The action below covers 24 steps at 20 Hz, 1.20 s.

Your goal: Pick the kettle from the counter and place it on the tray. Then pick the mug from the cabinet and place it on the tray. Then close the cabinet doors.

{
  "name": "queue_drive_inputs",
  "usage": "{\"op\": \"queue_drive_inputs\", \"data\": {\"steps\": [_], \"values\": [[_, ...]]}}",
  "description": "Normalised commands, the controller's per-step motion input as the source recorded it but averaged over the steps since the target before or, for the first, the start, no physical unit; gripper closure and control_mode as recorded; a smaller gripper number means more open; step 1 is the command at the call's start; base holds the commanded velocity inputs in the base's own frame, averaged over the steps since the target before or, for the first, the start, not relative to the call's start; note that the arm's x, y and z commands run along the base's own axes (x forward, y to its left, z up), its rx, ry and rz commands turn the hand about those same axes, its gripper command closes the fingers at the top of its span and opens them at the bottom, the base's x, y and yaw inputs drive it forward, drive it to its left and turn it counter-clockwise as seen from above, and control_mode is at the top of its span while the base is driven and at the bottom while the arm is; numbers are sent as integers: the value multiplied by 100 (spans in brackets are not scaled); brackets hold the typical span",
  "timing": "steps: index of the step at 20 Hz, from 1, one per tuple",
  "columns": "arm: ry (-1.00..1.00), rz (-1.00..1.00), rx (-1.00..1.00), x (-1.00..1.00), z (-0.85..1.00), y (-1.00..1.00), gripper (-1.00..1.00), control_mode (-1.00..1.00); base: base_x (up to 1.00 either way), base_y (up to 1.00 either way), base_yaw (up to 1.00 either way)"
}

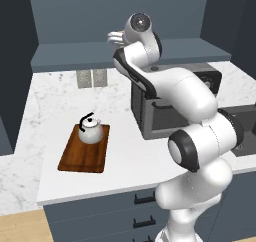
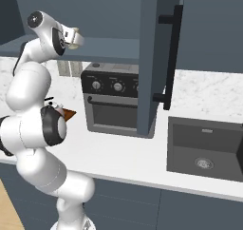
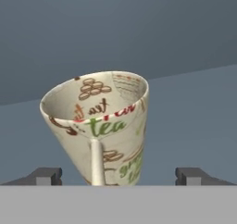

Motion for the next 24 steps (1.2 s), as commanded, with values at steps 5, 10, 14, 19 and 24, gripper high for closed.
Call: {"op": "queue_drive_inputs", "data": {"steps": [5, 10, 14, 19, 24], "values": [[0, 0, 0, 0, 0, 5, 100, -100, 0, 0, 0], [0, 0, 0, 8, 0, 0, 100, -100, 0, 0, 0], [0, 0, 0, 3, 0, 0, 100, -100, 0, 0, 0], [-2, 0, 2, -20, 0, 0, 100, -100, 0, 0, 0], [-2, 0, 4, -64, 0, 3, 100, -100, 0, 0, 0]]}}
